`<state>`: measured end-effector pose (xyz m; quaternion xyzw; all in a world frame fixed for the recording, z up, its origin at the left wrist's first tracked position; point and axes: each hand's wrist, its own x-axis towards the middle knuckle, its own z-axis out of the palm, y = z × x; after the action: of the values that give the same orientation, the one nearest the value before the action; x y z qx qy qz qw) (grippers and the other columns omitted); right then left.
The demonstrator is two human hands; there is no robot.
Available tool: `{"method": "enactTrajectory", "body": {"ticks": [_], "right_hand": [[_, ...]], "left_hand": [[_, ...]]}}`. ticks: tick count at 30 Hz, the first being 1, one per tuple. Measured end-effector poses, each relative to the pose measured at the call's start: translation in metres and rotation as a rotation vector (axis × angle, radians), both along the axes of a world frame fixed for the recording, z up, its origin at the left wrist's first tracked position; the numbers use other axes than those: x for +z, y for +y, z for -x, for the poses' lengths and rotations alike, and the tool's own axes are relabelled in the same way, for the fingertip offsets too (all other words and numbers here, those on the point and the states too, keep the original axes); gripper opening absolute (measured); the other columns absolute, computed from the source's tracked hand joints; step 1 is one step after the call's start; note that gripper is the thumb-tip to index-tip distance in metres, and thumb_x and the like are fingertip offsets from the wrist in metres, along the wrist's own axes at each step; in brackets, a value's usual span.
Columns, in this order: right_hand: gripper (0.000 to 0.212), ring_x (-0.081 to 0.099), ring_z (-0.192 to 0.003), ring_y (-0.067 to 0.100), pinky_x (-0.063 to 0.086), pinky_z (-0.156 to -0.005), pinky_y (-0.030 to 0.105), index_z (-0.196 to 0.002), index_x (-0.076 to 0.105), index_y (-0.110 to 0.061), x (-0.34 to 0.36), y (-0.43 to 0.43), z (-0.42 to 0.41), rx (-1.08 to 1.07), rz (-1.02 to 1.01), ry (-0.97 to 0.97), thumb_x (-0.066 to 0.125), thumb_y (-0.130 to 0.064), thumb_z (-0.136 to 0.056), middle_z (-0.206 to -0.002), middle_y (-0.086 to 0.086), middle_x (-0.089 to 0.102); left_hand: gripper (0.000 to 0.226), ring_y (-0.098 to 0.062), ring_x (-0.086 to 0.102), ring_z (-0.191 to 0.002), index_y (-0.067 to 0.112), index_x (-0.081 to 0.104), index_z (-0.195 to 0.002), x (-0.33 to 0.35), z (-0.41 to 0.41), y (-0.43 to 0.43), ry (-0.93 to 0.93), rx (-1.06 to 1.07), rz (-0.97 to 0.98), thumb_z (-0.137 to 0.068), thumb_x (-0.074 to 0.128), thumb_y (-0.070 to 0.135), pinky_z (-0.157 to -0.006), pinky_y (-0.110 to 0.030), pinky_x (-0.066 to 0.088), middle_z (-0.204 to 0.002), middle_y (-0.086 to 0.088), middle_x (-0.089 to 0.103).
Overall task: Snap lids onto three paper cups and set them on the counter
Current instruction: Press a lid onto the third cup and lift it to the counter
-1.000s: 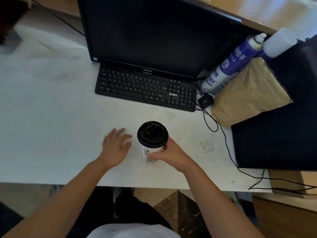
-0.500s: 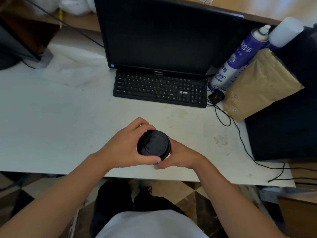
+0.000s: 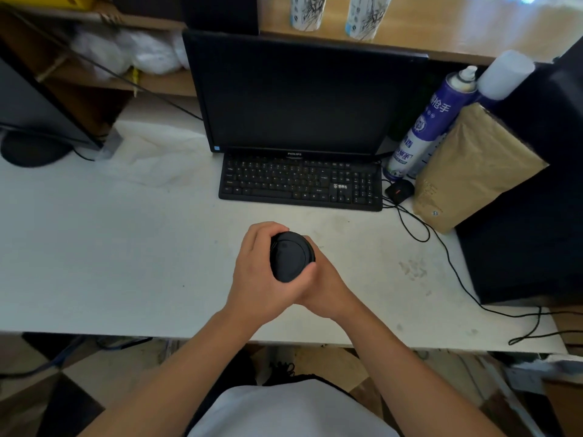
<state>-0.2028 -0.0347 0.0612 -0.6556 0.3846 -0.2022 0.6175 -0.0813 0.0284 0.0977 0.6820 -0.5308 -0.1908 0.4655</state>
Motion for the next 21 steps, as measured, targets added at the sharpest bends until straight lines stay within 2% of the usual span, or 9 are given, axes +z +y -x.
{"method": "enactTrajectory", "body": {"ticks": [5,9,12,13,15,16,18,19,21], "right_hand": [[0.078,0.066,-0.114,0.018,0.060,-0.093,0.047,-0.133,0.053,-0.025,0.001,0.000,-0.007,-0.053,0.014,0.050,0.082,-0.038,-0.062,-0.127,-0.005,0.064],[0.059,0.066,-0.107,0.009,0.060,-0.089,0.035,-0.117,0.052,-0.040,0.003,0.009,-0.018,-0.156,0.041,0.068,0.071,-0.050,-0.063,-0.117,-0.012,0.064],[0.041,0.066,-0.095,-0.004,0.055,-0.079,0.027,-0.109,0.052,-0.032,0.001,0.012,-0.023,-0.207,0.047,0.082,0.076,-0.030,-0.076,-0.103,-0.017,0.065],[0.040,0.066,-0.090,-0.006,0.055,-0.075,0.025,-0.107,0.053,-0.030,0.003,0.009,-0.022,-0.181,0.038,0.079,0.077,-0.024,-0.075,-0.098,-0.017,0.066],[0.046,0.070,-0.086,-0.001,0.057,-0.069,0.021,-0.109,0.063,-0.030,0.012,0.000,-0.013,-0.049,-0.045,0.032,0.077,-0.021,-0.067,-0.095,-0.017,0.072],[0.051,0.072,-0.090,0.002,0.059,-0.073,0.024,-0.112,0.066,-0.034,0.016,-0.006,-0.006,0.049,-0.080,0.031,0.079,-0.018,-0.065,-0.098,-0.016,0.075],[0.061,0.071,-0.106,0.009,0.060,-0.090,0.034,-0.117,0.067,-0.044,0.023,-0.017,0.008,0.236,-0.210,0.062,0.085,-0.015,-0.066,-0.111,-0.011,0.076],[0.064,0.070,-0.113,0.014,0.058,-0.097,0.038,-0.120,0.066,-0.044,0.025,-0.021,0.014,0.314,-0.286,0.075,0.087,-0.014,-0.067,-0.116,-0.007,0.075],[0.066,0.066,-0.122,0.024,0.054,-0.104,0.044,-0.127,0.064,-0.033,0.027,-0.026,0.017,0.406,-0.410,0.067,0.085,-0.011,-0.069,-0.122,0.002,0.073]], "left_hand": [[0.060,0.005,0.051,-0.107,0.023,0.054,-0.121,0.001,0.007,-0.006,0.032,0.109,-0.006,-0.069,0.073,0.048,-0.086,-0.001,0.039,-0.114,0.012,0.053],[0.057,-0.004,0.054,-0.105,0.027,0.056,-0.119,0.002,0.014,-0.014,0.079,0.251,-0.052,-0.069,0.068,0.052,-0.083,-0.001,0.040,-0.112,0.016,0.050],[0.057,-0.008,0.055,-0.107,0.031,0.054,-0.119,0.005,0.015,-0.020,0.106,0.267,-0.155,-0.069,0.069,0.054,-0.086,-0.014,0.048,-0.112,0.018,0.051],[0.058,-0.007,0.055,-0.106,0.033,0.052,-0.119,0.007,0.010,-0.020,0.096,0.213,-0.197,-0.069,0.069,0.057,-0.086,-0.019,0.050,-0.112,0.018,0.052],[0.061,-0.004,0.053,-0.106,0.037,0.048,-0.118,0.010,-0.009,-0.018,0.031,-0.009,-0.252,-0.068,0.070,0.064,-0.085,-0.020,0.049,-0.112,0.019,0.052],[0.061,-0.003,0.052,-0.107,0.038,0.047,-0.119,0.013,-0.022,-0.016,-0.023,-0.149,-0.261,-0.069,0.068,0.066,-0.086,-0.020,0.048,-0.113,0.020,0.052],[0.060,0.000,0.051,-0.109,0.038,0.053,-0.121,0.021,-0.047,-0.014,-0.116,-0.377,-0.289,-0.071,0.064,0.068,-0.087,-0.020,0.046,-0.114,0.024,0.053],[0.061,0.001,0.052,-0.108,0.036,0.056,-0.123,0.026,-0.056,-0.014,-0.139,-0.452,-0.309,-0.072,0.064,0.068,-0.085,-0.019,0.047,-0.114,0.026,0.054],[0.062,-0.001,0.055,-0.102,0.033,0.061,-0.126,0.033,-0.065,-0.018,-0.158,-0.540,-0.333,-0.074,0.064,0.067,-0.078,-0.020,0.052,-0.113,0.026,0.055]]}}
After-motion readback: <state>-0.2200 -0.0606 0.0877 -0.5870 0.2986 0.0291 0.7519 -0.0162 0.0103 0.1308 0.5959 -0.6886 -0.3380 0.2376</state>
